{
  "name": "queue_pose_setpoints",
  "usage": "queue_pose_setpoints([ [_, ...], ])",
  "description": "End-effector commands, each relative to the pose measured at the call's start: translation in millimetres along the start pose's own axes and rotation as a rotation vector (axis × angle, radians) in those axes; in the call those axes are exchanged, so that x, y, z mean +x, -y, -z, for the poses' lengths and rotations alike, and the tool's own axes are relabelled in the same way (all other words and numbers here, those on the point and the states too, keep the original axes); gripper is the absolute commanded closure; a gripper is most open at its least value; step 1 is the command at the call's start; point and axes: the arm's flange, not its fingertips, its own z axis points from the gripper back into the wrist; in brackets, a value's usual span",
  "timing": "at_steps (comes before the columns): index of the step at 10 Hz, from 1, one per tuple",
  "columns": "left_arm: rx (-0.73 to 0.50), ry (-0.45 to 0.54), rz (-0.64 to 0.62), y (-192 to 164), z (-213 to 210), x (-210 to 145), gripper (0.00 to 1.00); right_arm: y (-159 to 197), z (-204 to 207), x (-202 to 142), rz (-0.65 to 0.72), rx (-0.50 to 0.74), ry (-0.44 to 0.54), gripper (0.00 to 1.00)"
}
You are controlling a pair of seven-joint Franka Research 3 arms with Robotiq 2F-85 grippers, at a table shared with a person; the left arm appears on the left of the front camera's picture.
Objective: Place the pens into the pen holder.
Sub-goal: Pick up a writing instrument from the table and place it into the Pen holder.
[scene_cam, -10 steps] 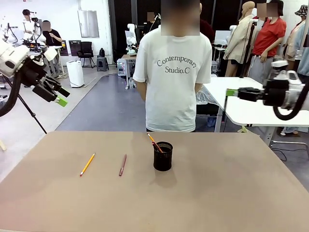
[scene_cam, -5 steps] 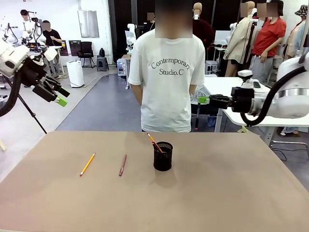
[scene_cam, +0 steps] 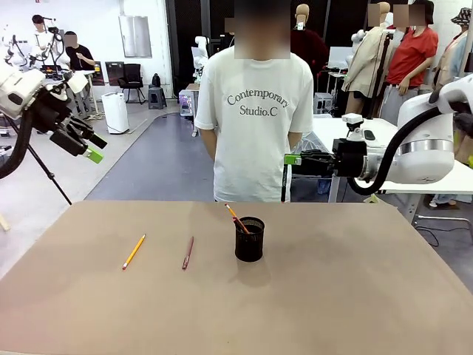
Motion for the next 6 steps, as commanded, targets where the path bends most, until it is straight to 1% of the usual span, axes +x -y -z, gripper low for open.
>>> queue_pose_setpoints([
  [1,-0.005,0.004,0.001,0.3,-0.9,0.4,0.0,-3.2,7.3,-2.1,0.013,0.018,0.002,1.0],
  [6,-0.005,0.004,0.001,0.3,-0.9,0.4,0.0,-0.9,4.8,-2.6,0.006,0.012,-0.001,1.0],
])
